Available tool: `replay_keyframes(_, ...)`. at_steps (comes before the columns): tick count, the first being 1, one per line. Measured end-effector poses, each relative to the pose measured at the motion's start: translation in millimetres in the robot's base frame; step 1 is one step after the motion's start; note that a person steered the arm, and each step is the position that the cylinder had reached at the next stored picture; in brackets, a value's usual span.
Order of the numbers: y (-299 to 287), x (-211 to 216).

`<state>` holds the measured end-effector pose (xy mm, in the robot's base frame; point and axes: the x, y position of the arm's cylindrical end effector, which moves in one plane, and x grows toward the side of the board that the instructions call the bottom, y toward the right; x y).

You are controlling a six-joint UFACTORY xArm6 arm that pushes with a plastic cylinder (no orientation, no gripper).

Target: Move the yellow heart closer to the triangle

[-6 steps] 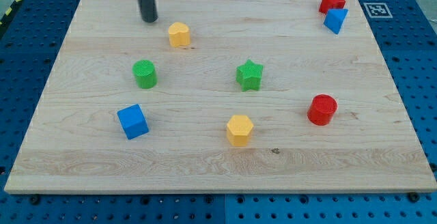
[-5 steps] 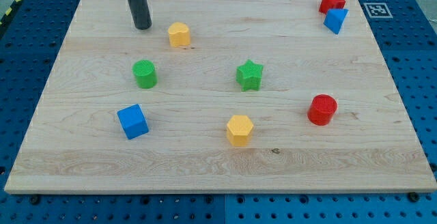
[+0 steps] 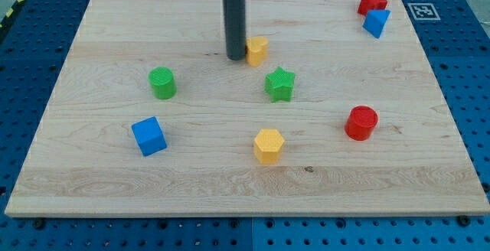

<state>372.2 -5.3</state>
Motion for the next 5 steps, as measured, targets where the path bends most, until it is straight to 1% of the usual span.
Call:
replay_keyframes(1, 38.8, 1.2)
replay_keyframes(2, 65.6, 1.2)
replay_keyframes(3, 65.8, 1.2)
replay_keyframes(4, 56.5, -8.3)
replay_keyframes(5, 63.4, -9.4)
